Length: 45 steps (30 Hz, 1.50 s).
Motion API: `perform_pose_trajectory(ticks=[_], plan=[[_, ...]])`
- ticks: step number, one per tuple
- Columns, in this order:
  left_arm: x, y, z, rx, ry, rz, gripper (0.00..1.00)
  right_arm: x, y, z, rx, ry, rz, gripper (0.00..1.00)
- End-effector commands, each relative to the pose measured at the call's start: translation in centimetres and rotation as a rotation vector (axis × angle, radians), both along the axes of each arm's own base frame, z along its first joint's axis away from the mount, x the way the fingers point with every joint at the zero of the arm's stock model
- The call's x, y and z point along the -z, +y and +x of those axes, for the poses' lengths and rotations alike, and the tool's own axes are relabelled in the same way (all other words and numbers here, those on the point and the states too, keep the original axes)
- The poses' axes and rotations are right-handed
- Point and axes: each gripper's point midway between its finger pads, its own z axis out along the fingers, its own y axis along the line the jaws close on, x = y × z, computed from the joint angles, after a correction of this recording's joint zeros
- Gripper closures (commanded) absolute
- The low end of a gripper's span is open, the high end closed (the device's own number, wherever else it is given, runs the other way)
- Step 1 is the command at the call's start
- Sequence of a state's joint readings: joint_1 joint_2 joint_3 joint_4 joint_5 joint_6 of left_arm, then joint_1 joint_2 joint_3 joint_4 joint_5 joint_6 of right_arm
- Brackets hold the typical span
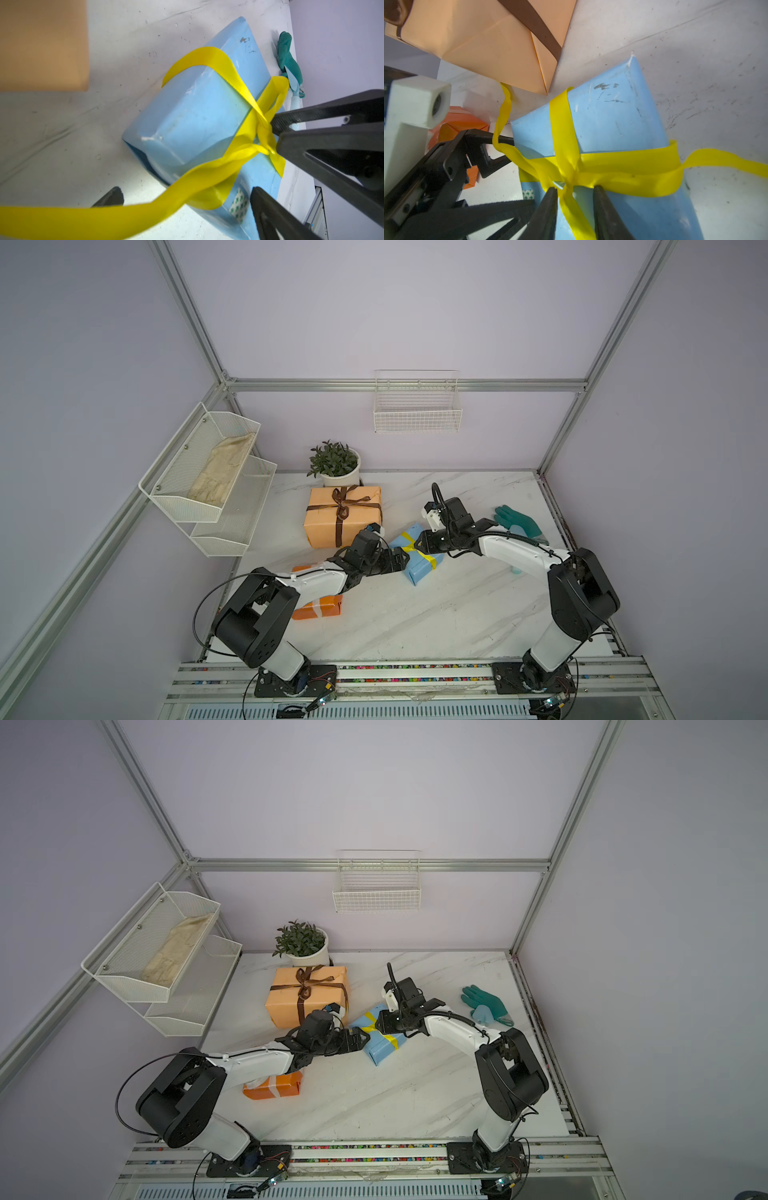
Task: Untie the ribbon bows on the gift boxes
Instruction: Untie the ribbon from the gift box.
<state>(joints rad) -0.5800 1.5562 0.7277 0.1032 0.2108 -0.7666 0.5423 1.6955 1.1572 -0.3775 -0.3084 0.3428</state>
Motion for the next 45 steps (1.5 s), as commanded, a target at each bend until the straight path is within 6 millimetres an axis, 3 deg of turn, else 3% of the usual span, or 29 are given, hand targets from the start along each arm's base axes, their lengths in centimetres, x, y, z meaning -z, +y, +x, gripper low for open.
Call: perform_pose_trajectory(ticks=[1,6,10,15,17,19,20,25,38,45], plan=[[-1.7,-0.5,1.7,-0.025,-0.048,-0.013,0.04,-0.1,0.5,-0.3,-0.023,-0.008,0.014,0.69],[-1.2,-0.3,1.6,-0.038,-0.031,0.005,0.04,0.1,0.4,-0.8,-0.020,0.008,0.015,0.77],[-0.9,-0.2,1.6,-0.042,-0.021,0.007,0.04,0.3,0.6,-1.3,-0.025,0.018,0.017,0.66],[-0.9,-0.3,1.6,-0.038,-0.016,0.008,0.04,0.7,0.7,-1.3,-0.022,0.030,0.012,0.67],[-0.7,-0.2,1.5,-0.039,-0.013,0.013,0.04,0.6,0.8,-1.4,-0.023,0.029,0.012,0.76],[-0.7,-0.2,1.5,-0.041,-0.012,0.014,0.04,0.6,0.6,-1.4,-0.014,0.034,-0.005,0.96],[-0.7,-0.1,1.5,-0.042,-0.013,0.015,0.04,0.4,0.5,-1.5,-0.011,0.032,-0.010,1.00],[-0.7,-0.1,1.6,-0.047,-0.014,0.019,0.04,-1.1,-0.6,-2.4,0.027,0.022,-0.002,1.00],[-0.4,-0.6,2.0,-0.036,-0.004,0.016,0.04,-0.6,-6.3,-9.3,0.184,0.149,-0.052,1.00],[-0.5,-0.6,2.0,-0.038,-0.005,0.013,0.04,3.1,-11.7,-12.4,0.404,0.230,-0.198,1.00]])
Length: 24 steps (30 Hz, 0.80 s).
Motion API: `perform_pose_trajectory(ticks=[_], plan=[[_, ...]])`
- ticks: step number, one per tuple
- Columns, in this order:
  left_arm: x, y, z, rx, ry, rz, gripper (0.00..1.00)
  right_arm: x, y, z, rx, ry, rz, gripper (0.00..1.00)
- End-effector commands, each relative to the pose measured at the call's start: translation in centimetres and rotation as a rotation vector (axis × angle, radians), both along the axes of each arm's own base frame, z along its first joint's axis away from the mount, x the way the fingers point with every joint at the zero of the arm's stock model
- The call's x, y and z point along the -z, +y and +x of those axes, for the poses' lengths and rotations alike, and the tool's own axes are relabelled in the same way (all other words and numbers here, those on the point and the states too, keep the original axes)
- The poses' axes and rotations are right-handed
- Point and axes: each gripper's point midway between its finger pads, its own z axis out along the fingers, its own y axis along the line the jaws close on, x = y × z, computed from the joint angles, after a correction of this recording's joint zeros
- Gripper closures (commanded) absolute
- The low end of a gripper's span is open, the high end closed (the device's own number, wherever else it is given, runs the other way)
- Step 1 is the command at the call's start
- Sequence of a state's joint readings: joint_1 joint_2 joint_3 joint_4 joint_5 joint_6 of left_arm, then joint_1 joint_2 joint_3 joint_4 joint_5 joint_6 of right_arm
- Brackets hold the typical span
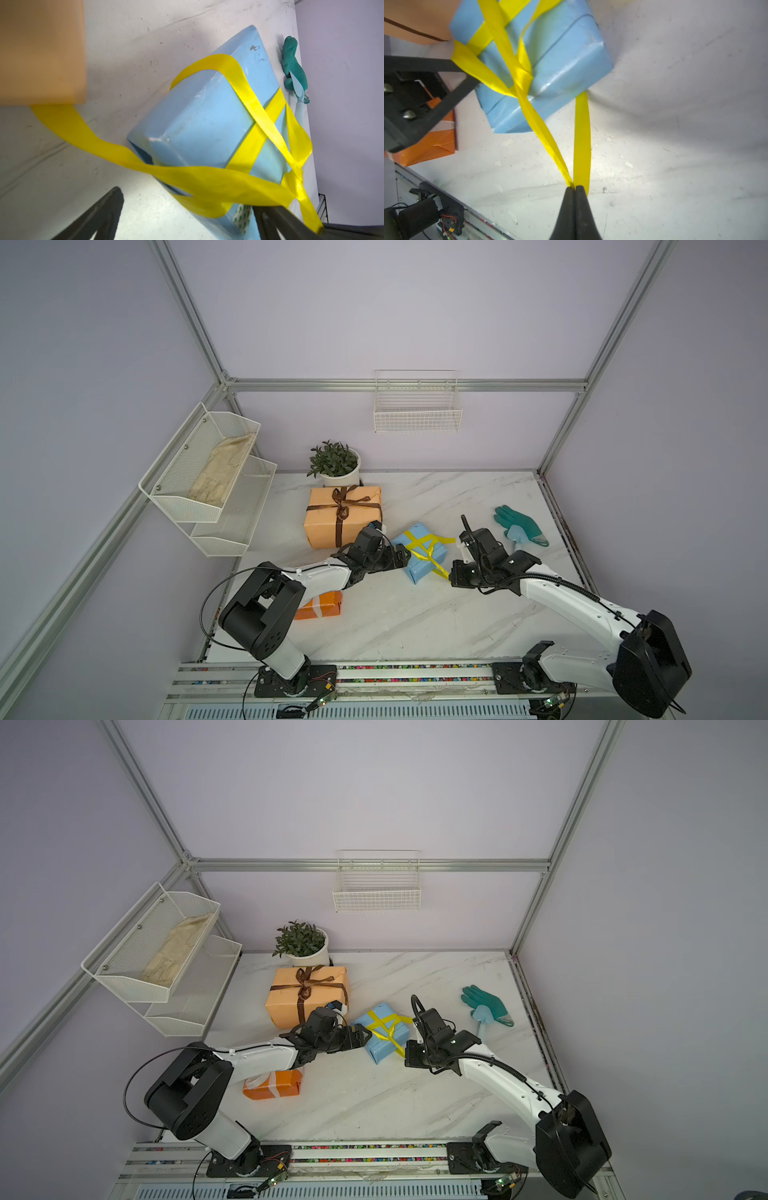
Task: Untie the ribbon bows on the gift boxes
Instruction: Untie the ribbon from the gift box.
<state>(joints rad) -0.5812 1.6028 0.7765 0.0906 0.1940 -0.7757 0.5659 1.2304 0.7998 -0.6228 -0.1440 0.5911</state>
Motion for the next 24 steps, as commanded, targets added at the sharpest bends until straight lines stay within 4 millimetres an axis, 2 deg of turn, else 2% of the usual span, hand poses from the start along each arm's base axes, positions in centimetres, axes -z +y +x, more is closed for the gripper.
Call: perform_pose_trajectory(ticks=[1,3,6,7,10,12,14,17,20,22,24], plan=[[-0.7,-0.1,0.8,-0.020,-0.013,0.003,0.04,2.8,-3.2,-2.0,0.155,0.096,-0.106,1.00],[-0.8,0.0,0.8,-0.023,-0.014,0.004,0.04,4.4,-4.1,-2.9,0.193,0.142,-0.140,0.98],[-0.8,0.1,0.7,-0.026,-0.017,0.006,0.04,5.8,-5.5,-3.1,0.236,0.163,-0.215,0.94],[-0.9,0.1,0.8,-0.026,-0.019,0.004,0.04,6.0,-5.5,-3.1,0.239,0.169,-0.222,0.91],[-1.1,0.0,0.9,-0.024,-0.022,0.001,0.04,6.1,-5.4,-2.7,0.243,0.160,-0.225,0.71],[-1.3,-0.3,1.0,-0.018,-0.024,-0.007,0.04,5.4,-5.1,-2.0,0.240,0.137,-0.213,0.55],[-1.7,-0.6,1.1,-0.010,-0.024,-0.017,0.04,4.1,-4.3,-1.1,0.225,0.096,-0.180,0.46],[-2.7,-1.0,1.1,0.004,-0.034,-0.040,0.04,0.8,-2.9,1.0,0.194,-0.008,-0.114,0.46],[-3.1,-1.0,1.0,0.011,-0.041,-0.039,0.03,-2.1,-0.4,3.1,0.109,-0.101,-0.024,0.48],[-3.1,-1.0,0.9,0.020,-0.030,-0.030,0.03,-2.8,1.6,4.1,0.054,-0.123,0.038,0.50],[-3.2,-1.0,0.7,0.023,-0.028,-0.032,0.04,-2.7,2.9,5.0,0.026,-0.124,0.074,0.51]])
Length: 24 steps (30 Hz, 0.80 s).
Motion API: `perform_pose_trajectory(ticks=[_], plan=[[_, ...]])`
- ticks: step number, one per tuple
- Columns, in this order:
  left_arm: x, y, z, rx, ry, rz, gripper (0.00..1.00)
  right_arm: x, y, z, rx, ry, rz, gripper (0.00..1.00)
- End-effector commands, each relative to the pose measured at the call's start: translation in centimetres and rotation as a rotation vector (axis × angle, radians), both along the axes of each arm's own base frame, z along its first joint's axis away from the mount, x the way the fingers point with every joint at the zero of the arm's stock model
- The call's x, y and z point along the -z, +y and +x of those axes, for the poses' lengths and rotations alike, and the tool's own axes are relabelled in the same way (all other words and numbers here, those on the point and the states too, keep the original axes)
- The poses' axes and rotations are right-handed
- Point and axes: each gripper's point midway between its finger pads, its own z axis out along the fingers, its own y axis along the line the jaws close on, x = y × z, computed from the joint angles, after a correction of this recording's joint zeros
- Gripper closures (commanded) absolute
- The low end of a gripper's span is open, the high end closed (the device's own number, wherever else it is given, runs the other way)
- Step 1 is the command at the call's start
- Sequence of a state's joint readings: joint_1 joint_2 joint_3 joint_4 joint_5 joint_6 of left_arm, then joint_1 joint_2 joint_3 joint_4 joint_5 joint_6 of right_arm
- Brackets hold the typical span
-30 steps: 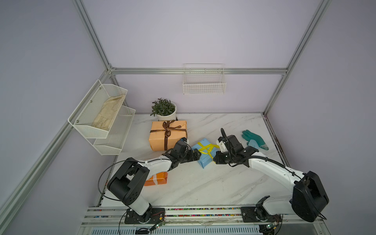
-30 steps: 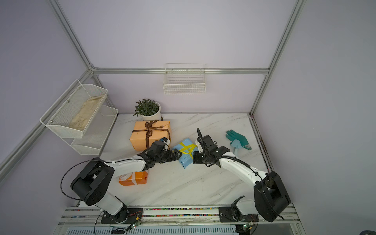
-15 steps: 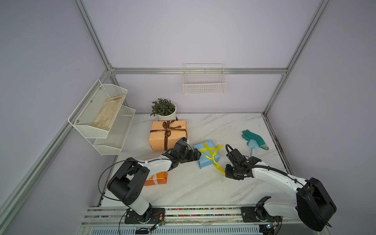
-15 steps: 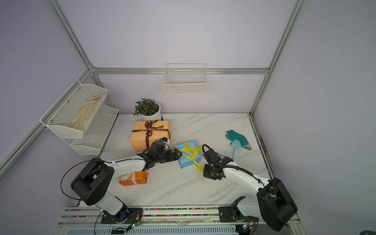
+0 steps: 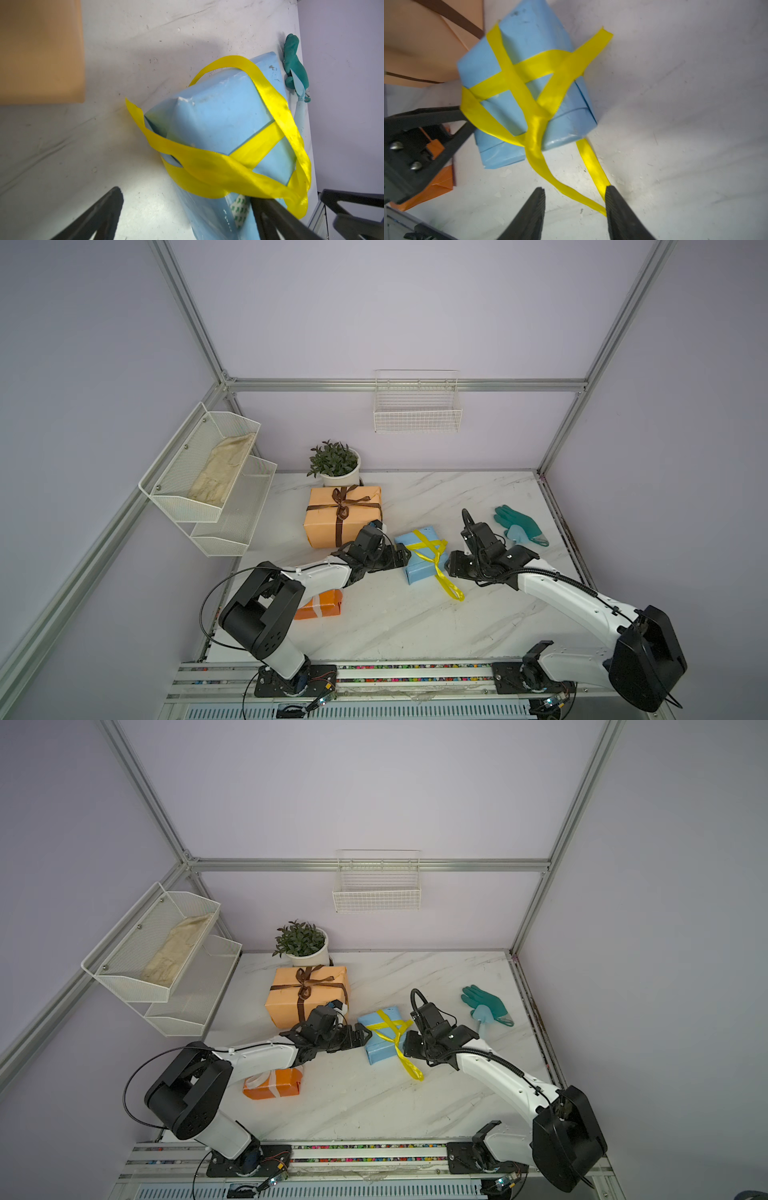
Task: Untie the ribbon bows on the gift boxes
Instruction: Untie the ribbon from the gift box.
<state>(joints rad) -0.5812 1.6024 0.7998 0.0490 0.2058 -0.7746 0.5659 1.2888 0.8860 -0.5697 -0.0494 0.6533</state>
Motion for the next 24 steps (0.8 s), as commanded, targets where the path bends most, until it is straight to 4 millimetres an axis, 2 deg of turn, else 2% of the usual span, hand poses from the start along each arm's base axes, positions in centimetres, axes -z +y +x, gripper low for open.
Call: perform_pose_trajectory(ticks=[1,4,9,13,16,17,18,20,24], plan=[[-3.0,-0.7,0.8,0.013,-0.048,-0.036,0.03,-0.8,3.3,1.9,-0.093,-0.051,0.090,0.52],[-3.3,-0.5,0.7,0.005,-0.057,-0.033,0.03,0.1,4.6,2.6,-0.110,-0.022,0.105,0.62],[-3.2,-0.4,0.7,0.000,-0.062,-0.035,0.03,1.4,4.9,1.9,-0.104,0.012,0.084,0.64],[-2.5,-0.8,0.8,0.009,-0.046,-0.042,0.03,1.4,5.1,1.4,-0.098,0.023,0.094,0.70],[-1.9,-0.9,0.7,0.011,-0.035,-0.046,0.03,1.4,5.0,0.9,-0.091,0.040,0.088,0.70],[-1.9,-0.9,0.7,0.010,-0.036,-0.046,0.03,1.4,5.0,0.8,-0.087,0.041,0.088,0.72],[-1.7,-0.9,0.7,0.011,-0.033,-0.045,0.03,1.3,5.0,0.7,-0.086,0.039,0.089,0.79],[-1.4,-0.9,0.7,0.010,-0.031,-0.045,0.03,1.3,5.0,0.6,-0.088,0.039,0.091,0.99],[-1.3,-0.9,0.6,0.010,-0.027,-0.045,0.03,-0.5,6.1,0.6,-0.128,0.020,0.146,1.00]])
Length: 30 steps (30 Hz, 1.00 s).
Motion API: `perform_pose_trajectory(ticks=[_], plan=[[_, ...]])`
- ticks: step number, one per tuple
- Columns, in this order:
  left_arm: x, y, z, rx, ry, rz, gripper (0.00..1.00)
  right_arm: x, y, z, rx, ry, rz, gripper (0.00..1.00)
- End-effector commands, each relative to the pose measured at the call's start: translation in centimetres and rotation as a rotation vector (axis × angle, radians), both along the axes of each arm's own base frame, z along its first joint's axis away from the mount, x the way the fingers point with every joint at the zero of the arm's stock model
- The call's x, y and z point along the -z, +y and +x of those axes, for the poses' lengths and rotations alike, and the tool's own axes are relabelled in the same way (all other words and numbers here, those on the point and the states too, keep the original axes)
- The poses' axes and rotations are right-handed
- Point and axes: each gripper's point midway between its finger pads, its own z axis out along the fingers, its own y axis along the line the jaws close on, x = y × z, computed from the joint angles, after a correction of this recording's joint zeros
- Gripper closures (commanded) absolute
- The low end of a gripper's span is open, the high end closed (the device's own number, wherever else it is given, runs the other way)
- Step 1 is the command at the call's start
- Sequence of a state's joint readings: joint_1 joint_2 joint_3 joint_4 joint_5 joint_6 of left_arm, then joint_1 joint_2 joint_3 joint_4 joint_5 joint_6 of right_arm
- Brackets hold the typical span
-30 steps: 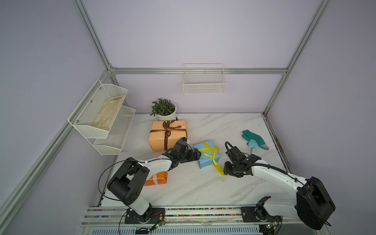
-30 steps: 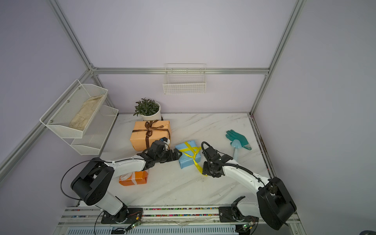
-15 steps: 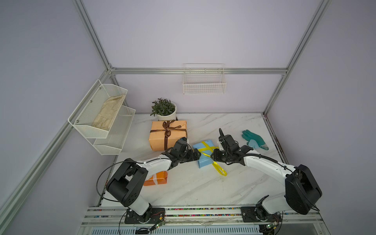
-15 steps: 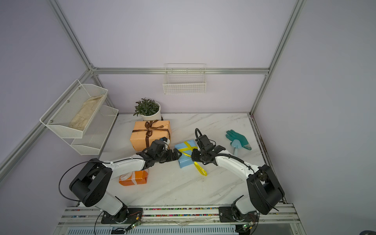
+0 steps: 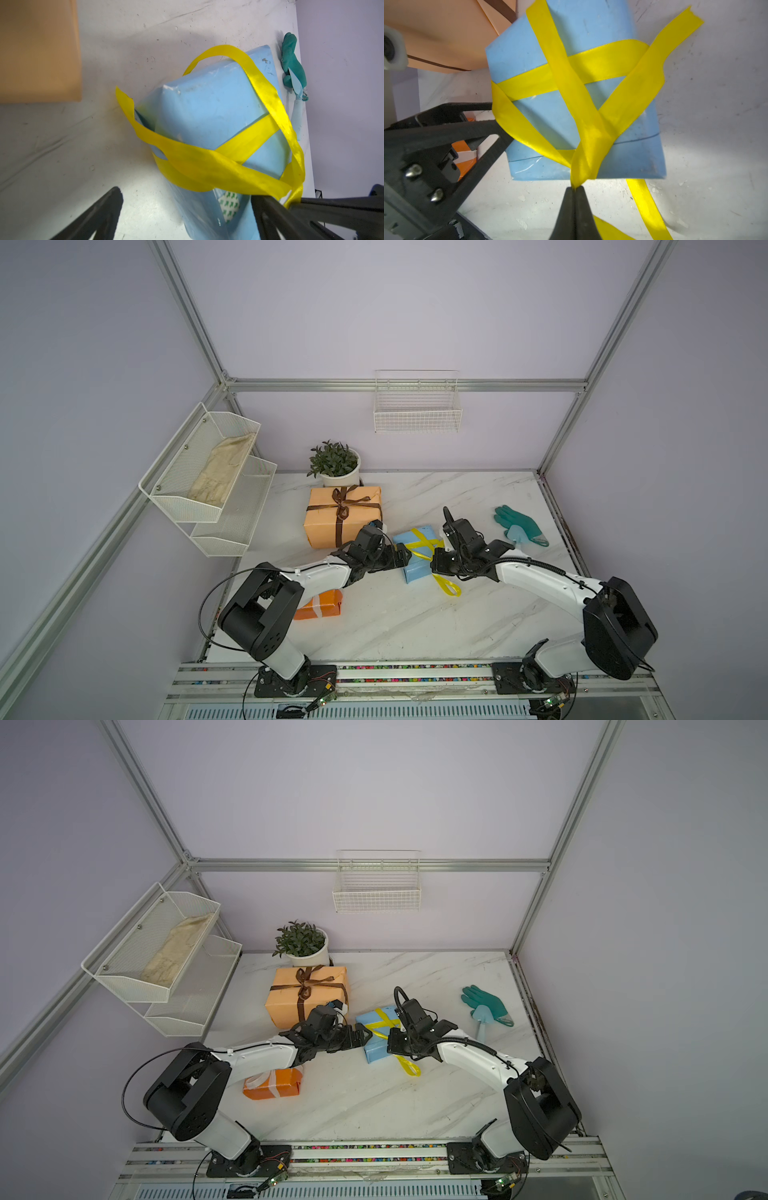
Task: Untie the ribbon bows on the gift boxes
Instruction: Untie the ribbon from the gift box.
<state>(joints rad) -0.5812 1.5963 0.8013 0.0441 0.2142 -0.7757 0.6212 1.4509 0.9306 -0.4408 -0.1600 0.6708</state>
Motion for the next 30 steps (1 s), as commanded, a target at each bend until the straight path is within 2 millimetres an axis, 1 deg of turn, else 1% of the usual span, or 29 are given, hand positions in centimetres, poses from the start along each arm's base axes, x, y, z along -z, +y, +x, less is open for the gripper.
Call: perform_pose_trajectory(ticks=[1,4,6,7,11,13,15,18,21,23,30], plan=[[-1.1,-0.8,0.7,0.005,-0.030,-0.041,0.03,-2.8,1.2,-0.4,-0.034,-0.032,0.083,1.00],[-1.2,-0.7,0.7,0.001,-0.034,-0.039,0.03,-4.7,2.0,-2.1,-0.083,-0.030,0.176,1.00],[-1.3,-0.7,0.8,-0.001,-0.037,-0.041,0.03,-5.0,2.1,-4.0,-0.095,0.007,0.229,1.00],[-1.4,-0.7,0.8,-0.001,-0.039,-0.042,0.03,-4.7,2.1,-4.9,-0.098,0.028,0.243,1.00],[-0.9,-0.9,1.1,-0.005,-0.038,-0.045,0.03,-2.0,0.9,-8.1,-0.083,0.126,0.222,1.00],[-0.6,-0.9,1.1,-0.010,-0.027,-0.048,0.03,-0.7,0.4,-9.3,-0.080,0.160,0.204,1.00],[-0.5,-1.0,1.1,-0.011,-0.023,-0.054,0.03,1.0,-0.9,-10.4,-0.053,0.208,0.132,1.00],[-0.6,-0.8,1.1,-0.017,-0.032,-0.048,0.03,3.1,-3.5,-10.8,0.016,0.236,-0.003,1.00],[-0.7,-0.6,1.0,-0.020,-0.038,-0.042,0.03,4.4,-5.7,-10.7,0.083,0.245,-0.123,1.00],[-0.8,-0.5,1.0,-0.020,-0.039,-0.043,0.03,4.9,-6.6,-10.2,0.112,0.235,-0.184,1.00],[-1.8,-0.1,0.5,-0.021,-0.047,-0.038,0.03,6.6,-7.8,-9.2,0.140,0.242,-0.311,0.99]])
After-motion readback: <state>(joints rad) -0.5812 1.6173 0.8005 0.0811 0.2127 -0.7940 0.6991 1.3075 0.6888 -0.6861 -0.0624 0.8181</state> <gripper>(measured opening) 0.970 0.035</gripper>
